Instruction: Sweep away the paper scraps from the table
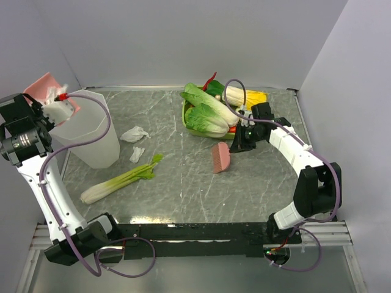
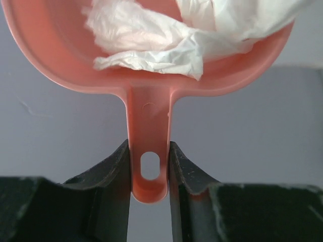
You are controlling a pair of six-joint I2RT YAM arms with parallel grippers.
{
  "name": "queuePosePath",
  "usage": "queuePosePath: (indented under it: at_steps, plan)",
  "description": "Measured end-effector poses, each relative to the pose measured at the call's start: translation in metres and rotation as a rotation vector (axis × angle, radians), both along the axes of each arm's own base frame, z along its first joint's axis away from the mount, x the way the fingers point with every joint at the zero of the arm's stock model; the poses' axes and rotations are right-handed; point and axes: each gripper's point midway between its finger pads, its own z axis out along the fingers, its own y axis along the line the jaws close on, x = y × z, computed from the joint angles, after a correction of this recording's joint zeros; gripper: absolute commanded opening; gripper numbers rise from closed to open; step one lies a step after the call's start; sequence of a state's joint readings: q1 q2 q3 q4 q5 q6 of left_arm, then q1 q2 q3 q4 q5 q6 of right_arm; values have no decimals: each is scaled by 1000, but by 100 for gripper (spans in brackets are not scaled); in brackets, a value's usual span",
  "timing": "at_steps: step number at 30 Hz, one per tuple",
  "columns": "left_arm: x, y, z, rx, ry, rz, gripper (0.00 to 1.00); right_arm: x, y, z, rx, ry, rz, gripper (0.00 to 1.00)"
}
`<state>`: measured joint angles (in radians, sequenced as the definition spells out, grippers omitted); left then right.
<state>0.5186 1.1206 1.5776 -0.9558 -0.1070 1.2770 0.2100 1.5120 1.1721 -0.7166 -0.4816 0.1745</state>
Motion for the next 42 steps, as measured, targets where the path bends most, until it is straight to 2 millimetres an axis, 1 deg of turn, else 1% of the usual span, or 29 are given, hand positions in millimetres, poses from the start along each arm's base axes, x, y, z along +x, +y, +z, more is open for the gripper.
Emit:
queuePosePath:
  at_steps: [3, 6, 10, 15, 18, 23, 25, 28, 31, 33, 35, 37, 38, 42]
  plan:
    - [-1, 12, 7, 120, 84, -43, 1, -1, 0, 2, -3, -11, 0, 0]
    - [0, 20, 13, 238, 178, -90, 1, -1, -2, 7, -6, -31, 3, 0]
    - [12, 29, 19, 360, 271, -162, 1, -1, -2, 12, -5, -52, 9, 0]
    - [27, 35, 24, 450, 279, -200, 1, -3, 1, 16, 0, -65, 22, 0]
    - [31, 36, 24, 458, 264, -204, 1, -9, 12, 24, 3, -100, 76, 0]
    - [32, 37, 31, 444, 206, -172, 1, -31, 54, 41, 14, -184, 282, 0]
    - [32, 38, 34, 421, 167, -146, 1, -40, 75, 51, 23, -231, 380, 0]
    - [30, 40, 38, 394, 113, -99, 1, -41, 94, 69, 35, -300, 470, 0]
    - [25, 41, 41, 348, 51, -47, 1, -26, 116, 89, 43, -381, 546, 0]
    - [20, 39, 42, 282, -17, -4, 1, -11, 134, 101, 47, -447, 609, 0]
    - [18, 36, 48, 218, -92, 33, 1, 5, 153, 109, 38, -540, 695, 0]
    - [14, 30, 54, 136, -181, 68, 1, 18, 172, 113, 22, -647, 792, 0]
    - [13, 27, 57, 107, -213, 77, 1, 21, 180, 112, 14, -687, 830, 0]
    - [9, 8, 59, -102, -367, 117, 1, 38, 214, 105, -36, -874, 991, 0]
